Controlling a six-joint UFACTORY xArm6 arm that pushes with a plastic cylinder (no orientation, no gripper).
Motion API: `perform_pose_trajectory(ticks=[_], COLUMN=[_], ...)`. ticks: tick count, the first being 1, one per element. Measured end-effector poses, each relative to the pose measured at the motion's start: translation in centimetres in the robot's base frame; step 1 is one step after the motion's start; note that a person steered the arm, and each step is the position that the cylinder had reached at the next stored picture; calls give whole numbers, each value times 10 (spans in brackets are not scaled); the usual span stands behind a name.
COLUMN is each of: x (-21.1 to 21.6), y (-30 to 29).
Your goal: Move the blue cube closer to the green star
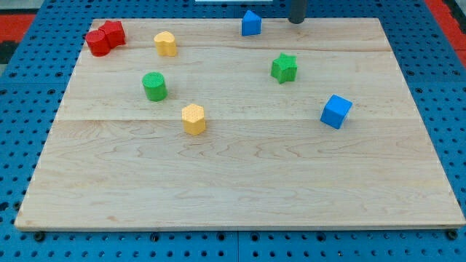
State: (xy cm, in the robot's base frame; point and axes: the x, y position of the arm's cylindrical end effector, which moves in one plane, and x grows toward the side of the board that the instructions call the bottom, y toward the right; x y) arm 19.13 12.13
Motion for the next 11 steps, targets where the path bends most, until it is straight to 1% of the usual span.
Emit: perform_pose_trajectory(ticks=[1, 2, 3, 4, 5, 6, 7, 8, 9, 10, 11], x=[0, 1, 1, 37, 49, 86, 181, 270, 250, 193, 200], y=[-23, -69, -84, -100, -51, 64, 128, 79, 20, -3, -4])
